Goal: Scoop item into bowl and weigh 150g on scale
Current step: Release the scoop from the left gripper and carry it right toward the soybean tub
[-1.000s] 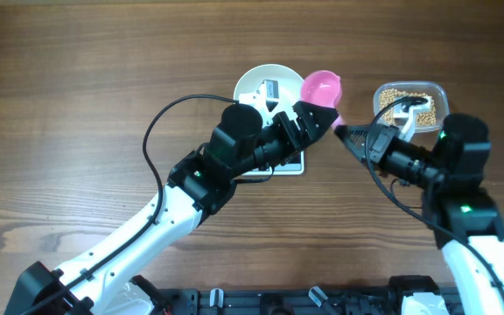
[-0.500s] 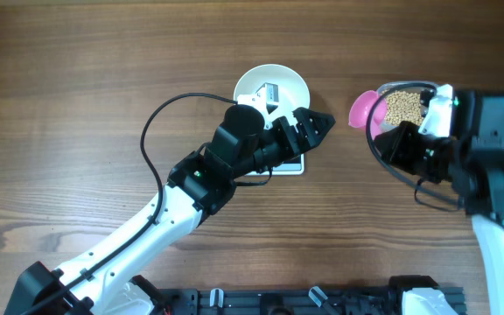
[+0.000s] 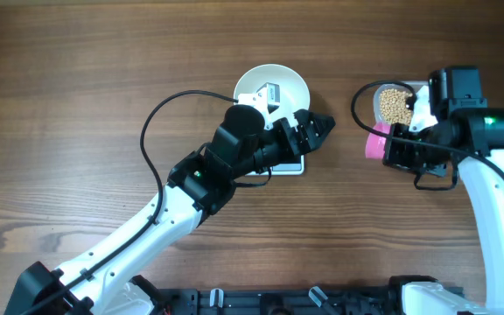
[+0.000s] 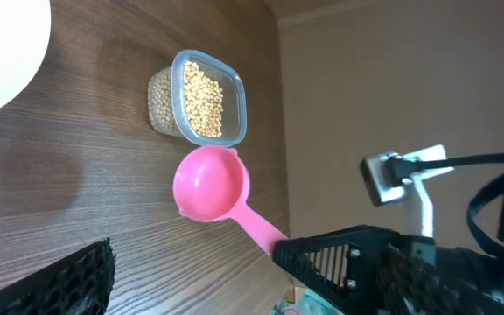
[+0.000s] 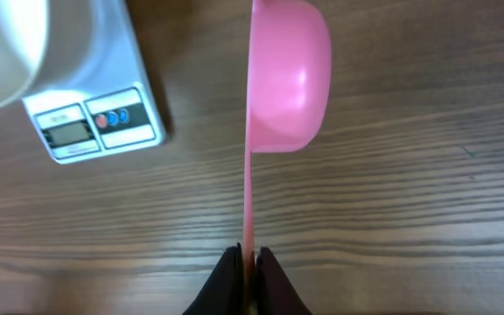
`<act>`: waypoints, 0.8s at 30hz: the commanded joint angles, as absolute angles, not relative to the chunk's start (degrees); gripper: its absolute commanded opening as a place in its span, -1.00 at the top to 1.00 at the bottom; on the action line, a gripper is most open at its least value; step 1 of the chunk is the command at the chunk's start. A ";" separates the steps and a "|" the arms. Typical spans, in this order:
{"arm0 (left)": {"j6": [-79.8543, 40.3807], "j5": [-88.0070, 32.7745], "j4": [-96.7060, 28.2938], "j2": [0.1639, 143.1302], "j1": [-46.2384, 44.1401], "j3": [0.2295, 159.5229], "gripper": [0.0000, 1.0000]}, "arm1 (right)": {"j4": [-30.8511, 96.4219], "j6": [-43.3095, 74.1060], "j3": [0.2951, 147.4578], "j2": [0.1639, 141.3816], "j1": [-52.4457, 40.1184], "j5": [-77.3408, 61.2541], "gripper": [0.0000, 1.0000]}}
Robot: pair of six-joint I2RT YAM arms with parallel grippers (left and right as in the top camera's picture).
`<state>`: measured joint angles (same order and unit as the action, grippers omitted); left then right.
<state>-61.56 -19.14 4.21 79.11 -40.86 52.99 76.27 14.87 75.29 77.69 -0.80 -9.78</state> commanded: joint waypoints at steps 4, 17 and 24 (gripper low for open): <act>-60.18 -18.33 3.97 78.76 -40.77 53.49 -1.00 | 77.25 12.05 76.40 81.54 -0.78 -7.22 0.91; -60.18 -18.31 3.16 78.76 -40.77 53.49 -1.00 | 76.09 11.99 75.72 86.32 -0.80 -7.20 0.91; -60.16 -18.31 3.14 78.76 -40.77 53.49 -1.00 | 76.07 11.99 75.72 86.70 -0.80 -7.20 0.91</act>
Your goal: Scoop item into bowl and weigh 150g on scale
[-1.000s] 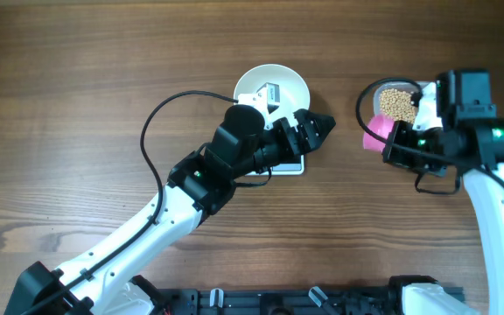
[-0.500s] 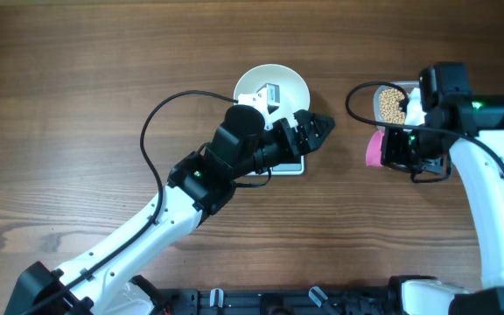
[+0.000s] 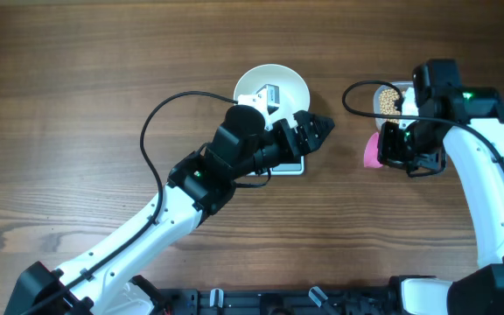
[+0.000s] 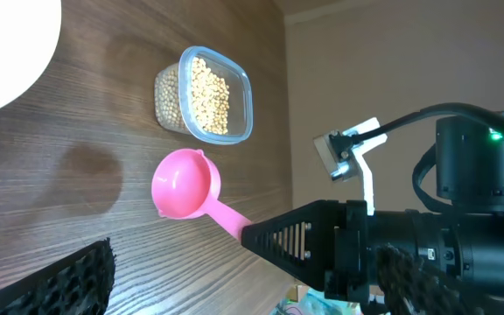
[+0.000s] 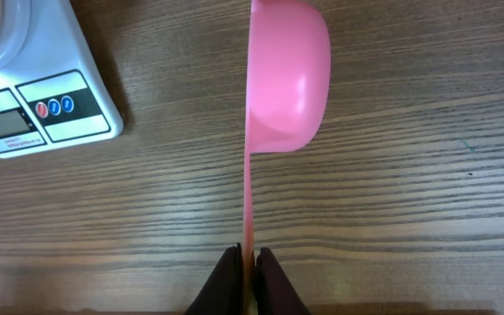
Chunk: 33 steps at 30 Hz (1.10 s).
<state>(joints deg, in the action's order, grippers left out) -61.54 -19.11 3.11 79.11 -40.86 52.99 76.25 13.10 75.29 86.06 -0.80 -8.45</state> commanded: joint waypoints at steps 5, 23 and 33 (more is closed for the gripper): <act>-60.16 -18.33 3.09 78.76 -40.77 53.49 -1.00 | 75.66 11.97 75.72 86.70 -0.80 -7.20 0.91; -45.08 -18.41 0.75 78.74 -40.64 53.49 -0.96 | 73.67 8.95 75.72 86.70 -0.80 -11.62 0.91; -40.10 -18.70 -9.52 74.70 -35.68 53.49 0.92 | 72.77 9.02 75.72 86.70 -0.80 -11.64 0.91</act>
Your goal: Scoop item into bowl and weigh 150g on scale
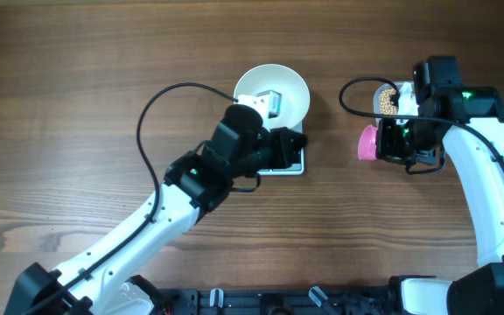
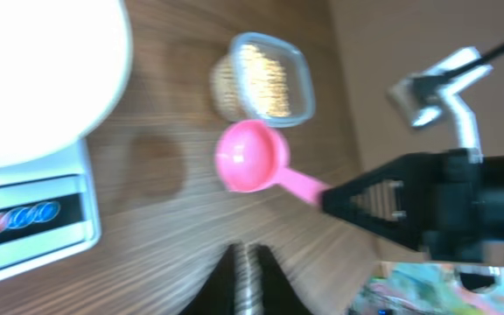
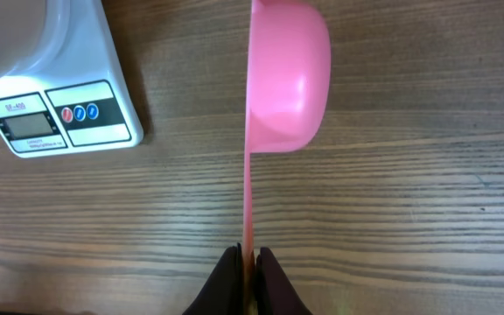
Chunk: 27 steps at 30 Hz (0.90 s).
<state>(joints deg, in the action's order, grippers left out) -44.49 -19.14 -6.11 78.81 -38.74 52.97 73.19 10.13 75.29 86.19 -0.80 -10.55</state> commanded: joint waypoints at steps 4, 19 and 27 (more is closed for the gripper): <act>-34.09 -18.55 -16.49 70.52 -32.62 53.49 0.92 | 72.38 9.13 75.72 86.70 -0.80 -11.75 0.91; -34.28 -18.06 -30.74 74.78 -33.69 53.47 0.92 | 69.25 9.13 75.72 86.70 -3.97 -15.46 0.91; -34.30 -14.28 -30.09 75.99 -34.61 53.47 0.92 | 65.73 12.19 75.72 86.70 -5.30 -15.27 0.91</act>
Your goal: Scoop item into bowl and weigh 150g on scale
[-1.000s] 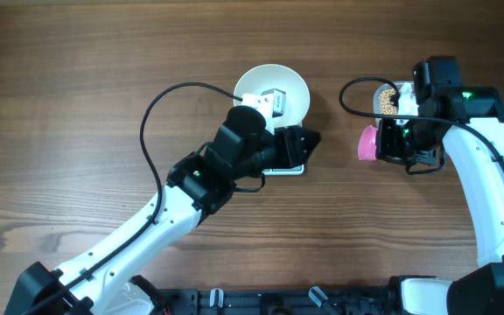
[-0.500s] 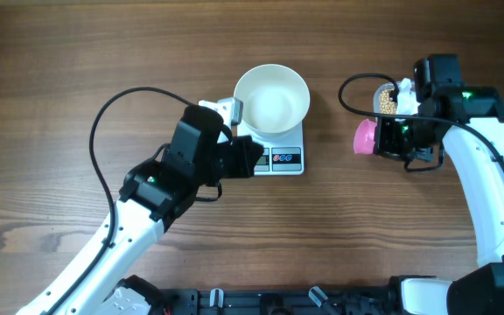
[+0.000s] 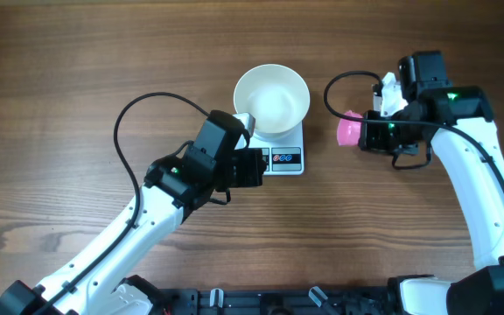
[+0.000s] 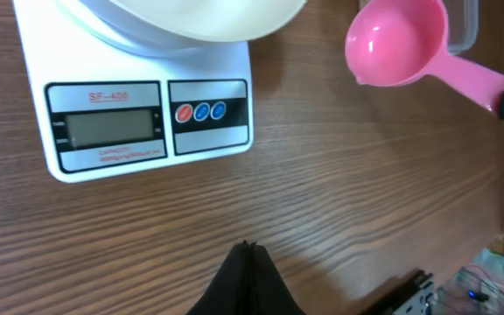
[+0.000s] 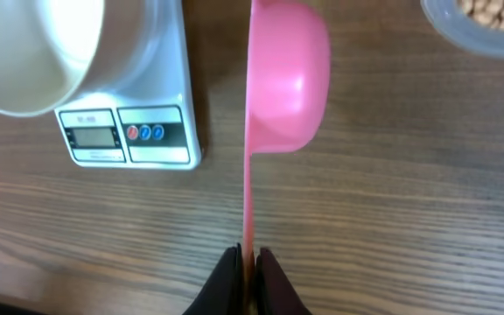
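A white bowl point(image 3: 272, 99) stands empty on the white scale point(image 3: 284, 161), whose display point(image 4: 112, 131) looks blank. My right gripper point(image 5: 249, 254) is shut on the thin handle of the pink scoop point(image 3: 349, 131), which hangs empty just right of the scale. The right wrist view sees the scoop point(image 5: 287, 79) edge-on. The clear container of beans point(image 5: 488, 22) sits at the far right, hidden under my right arm in the overhead view. My left gripper point(image 4: 248, 248) is shut on nothing, over the table at the scale's front left corner point(image 3: 250, 171).
Wood-grain table point(image 3: 77, 79) all round. A black cable point(image 3: 335, 83) loops from the right arm beside the bowl. A black rail point(image 3: 278, 302) runs along the table's near edge.
My left gripper has drawn back from over the scale's front to its front left corner. My right gripper and the scoop have moved left, from beside the bean container to beside the scale.
At first my left gripper stood open to the right of the bowl, and my right gripper held the scoop by the bean container. The left gripper then was shut over the scale's front and now sits further back. The scoop, always empty, has shifted left to the scale.
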`<act>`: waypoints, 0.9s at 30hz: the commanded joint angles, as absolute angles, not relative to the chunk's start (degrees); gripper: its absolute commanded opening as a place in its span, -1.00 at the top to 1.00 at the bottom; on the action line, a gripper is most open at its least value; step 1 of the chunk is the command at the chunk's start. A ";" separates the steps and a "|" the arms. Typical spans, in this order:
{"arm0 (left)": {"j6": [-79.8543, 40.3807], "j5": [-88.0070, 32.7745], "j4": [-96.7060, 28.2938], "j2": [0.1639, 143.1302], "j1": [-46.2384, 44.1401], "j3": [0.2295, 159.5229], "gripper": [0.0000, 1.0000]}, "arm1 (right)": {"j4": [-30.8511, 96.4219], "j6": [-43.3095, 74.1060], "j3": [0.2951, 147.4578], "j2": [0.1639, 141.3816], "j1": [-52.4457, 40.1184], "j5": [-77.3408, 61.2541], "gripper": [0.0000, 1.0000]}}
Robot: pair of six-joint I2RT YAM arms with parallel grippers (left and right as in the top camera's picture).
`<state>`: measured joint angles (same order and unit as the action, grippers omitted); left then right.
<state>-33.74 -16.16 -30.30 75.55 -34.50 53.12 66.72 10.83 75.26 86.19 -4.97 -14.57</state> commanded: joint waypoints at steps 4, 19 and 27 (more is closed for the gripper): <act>-34.35 -15.16 -30.96 75.99 -34.68 53.47 0.92 | 65.14 12.21 75.72 86.67 -5.30 -15.27 0.91; -34.33 -12.32 -28.95 82.08 -35.81 53.47 0.92 | 64.77 12.23 75.72 86.70 -5.30 -15.33 0.91; -36.49 -12.34 -22.61 88.44 -35.90 53.47 0.92 | 64.07 13.69 75.72 86.70 -5.30 -15.49 0.91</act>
<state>-34.76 -13.13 -23.81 85.62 -35.68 53.12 64.45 12.53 75.26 86.19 -5.02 -14.59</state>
